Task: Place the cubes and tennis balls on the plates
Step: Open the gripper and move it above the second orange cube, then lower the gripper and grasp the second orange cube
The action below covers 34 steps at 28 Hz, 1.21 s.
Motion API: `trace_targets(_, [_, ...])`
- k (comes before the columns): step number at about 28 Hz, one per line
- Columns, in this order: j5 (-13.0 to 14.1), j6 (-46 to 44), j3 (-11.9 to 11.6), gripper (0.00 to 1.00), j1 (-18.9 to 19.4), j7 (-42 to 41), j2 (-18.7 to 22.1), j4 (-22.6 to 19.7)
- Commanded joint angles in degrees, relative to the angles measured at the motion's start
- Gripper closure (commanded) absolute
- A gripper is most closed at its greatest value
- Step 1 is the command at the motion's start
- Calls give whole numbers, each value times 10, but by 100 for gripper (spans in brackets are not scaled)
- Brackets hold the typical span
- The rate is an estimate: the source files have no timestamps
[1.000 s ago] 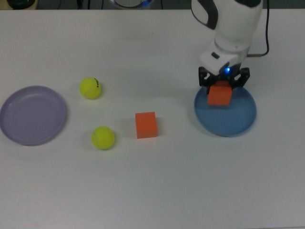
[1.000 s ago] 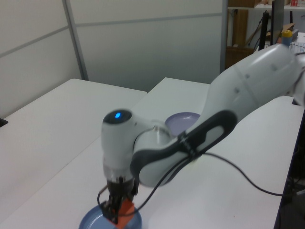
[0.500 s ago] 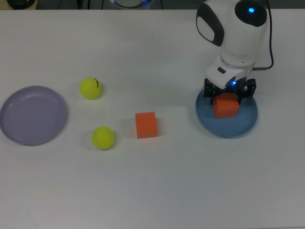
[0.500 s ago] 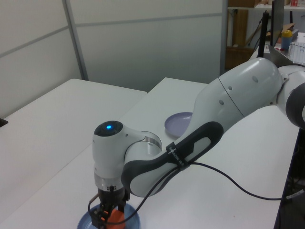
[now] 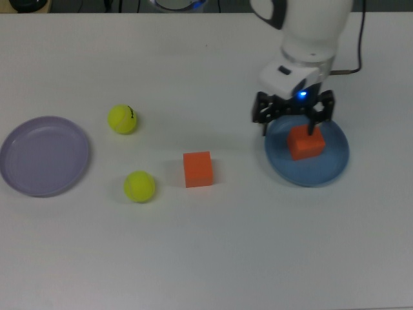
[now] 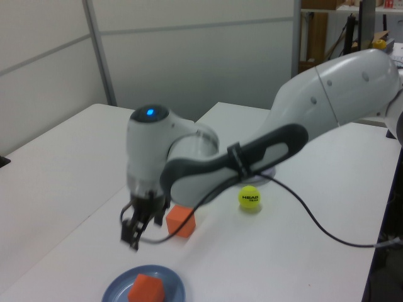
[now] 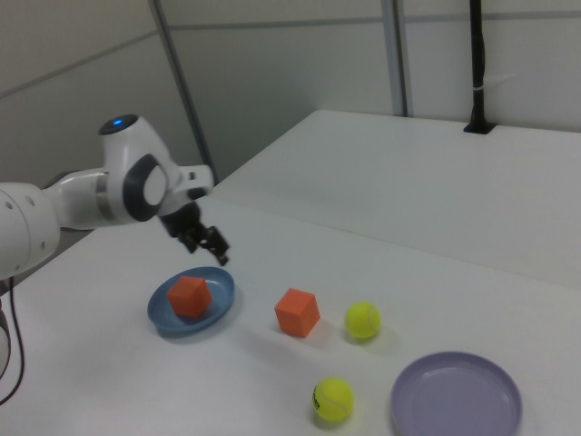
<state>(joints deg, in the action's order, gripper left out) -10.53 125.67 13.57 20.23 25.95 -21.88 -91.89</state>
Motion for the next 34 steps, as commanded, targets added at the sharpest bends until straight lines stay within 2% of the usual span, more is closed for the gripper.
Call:
trace_targets(1, [14,-12,-47,0,-21,-121,1,1])
trace_targets(3, [34,-12,-63,0,-25,-171,1,1])
trace_targets(4, [60,-12,-82,0,-26,-217,1,2])
trace_targets(9, [129,-11,-128,0,-26,-298,-4,2])
trace_targets(10, [134,-11,-131,0,-26,-303,-5,2])
trace_targets(14, [141,-11,-139,0,-26,-313,-17,2])
trace_targets(23, [157,-9,-139,0,-27,-317,-35,0])
trace_targets(34, [155,-8,-140,0,-38,-318,-52,-1])
